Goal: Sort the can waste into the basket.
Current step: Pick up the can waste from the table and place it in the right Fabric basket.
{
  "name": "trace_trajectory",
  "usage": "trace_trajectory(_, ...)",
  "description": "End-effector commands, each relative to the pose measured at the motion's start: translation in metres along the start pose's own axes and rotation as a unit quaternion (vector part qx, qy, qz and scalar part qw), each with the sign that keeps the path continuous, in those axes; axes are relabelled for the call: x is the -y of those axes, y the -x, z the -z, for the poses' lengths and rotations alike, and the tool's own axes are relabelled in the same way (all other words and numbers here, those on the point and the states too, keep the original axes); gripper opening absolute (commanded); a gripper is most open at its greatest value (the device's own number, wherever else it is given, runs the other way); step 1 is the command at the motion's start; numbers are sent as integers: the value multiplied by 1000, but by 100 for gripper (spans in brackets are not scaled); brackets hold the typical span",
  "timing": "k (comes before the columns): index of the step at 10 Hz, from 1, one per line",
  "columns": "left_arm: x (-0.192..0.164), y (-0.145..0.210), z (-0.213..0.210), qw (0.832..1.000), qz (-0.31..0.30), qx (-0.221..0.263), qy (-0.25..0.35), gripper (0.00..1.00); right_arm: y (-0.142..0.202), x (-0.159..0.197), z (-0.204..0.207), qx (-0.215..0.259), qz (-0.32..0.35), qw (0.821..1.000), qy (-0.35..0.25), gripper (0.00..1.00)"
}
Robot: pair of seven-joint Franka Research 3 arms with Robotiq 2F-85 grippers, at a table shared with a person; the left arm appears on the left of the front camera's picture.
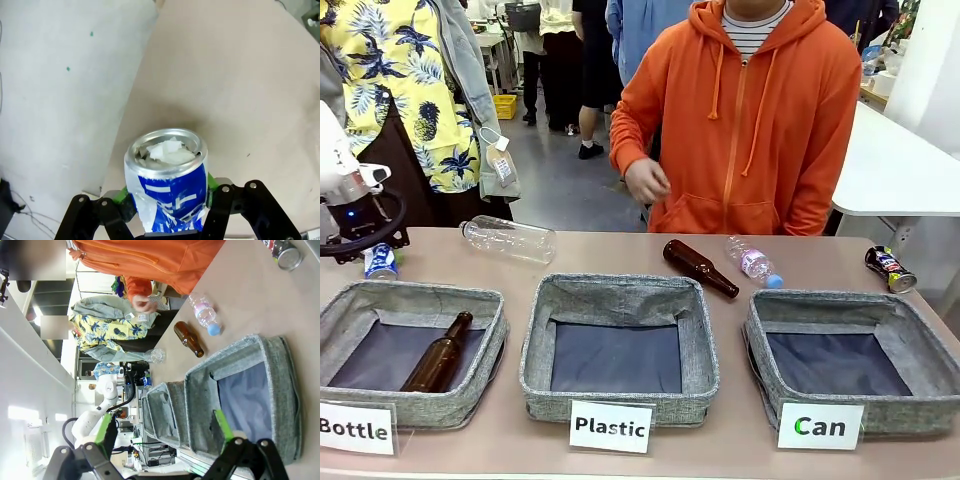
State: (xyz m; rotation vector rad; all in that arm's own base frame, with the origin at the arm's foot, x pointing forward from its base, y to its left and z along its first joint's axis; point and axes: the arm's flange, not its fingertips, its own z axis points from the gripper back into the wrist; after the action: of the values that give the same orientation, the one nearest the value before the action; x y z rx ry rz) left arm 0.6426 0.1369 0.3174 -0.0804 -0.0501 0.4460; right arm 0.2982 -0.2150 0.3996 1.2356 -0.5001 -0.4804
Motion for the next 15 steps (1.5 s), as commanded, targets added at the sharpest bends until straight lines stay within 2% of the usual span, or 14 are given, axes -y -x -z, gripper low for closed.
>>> trace_trajectory(1,-3,2,-18,1000,-15,24,-7,0,-2,0,0,5,-10,1000,-11,100)
trace_trajectory(3,-11,19,-58,999,-7,50,11,0,-2,0,0,5,-10,1000,-11,100)
trace_trajectory(5,-15,59,-121,995,31,67,70,0,-2,0,0,5,-10,1000,-11,100)
trace_trajectory(7,-17,115,-179,981,118,74,136,0,-2,0,0,5,-10,1000,-11,100)
trace_trajectory(8,-19,135,-193,976,140,78,147,0,-2,0,0,5,-10,1000,-11,100)
trace_trajectory(10,-25,213,-223,940,283,124,142,0,-2,0,0,5,-10,1000,-11,100)
trace_trajectory(12,-42,264,-232,882,416,175,136,0,-2,0,0,5,-10,1000,-11,100)
trace_trajectory(13,-50,269,-233,878,416,198,131,0,-2,0,0,5,-10,1000,-11,100)
trace_trajectory(14,-21,246,-237,913,364,136,124,0,-2,0,0,5,-10,1000,-11,100)
trace_trajectory(15,-21,246,-237,913,364,136,124,0,-2,0,0,5,-10,1000,-11,100)
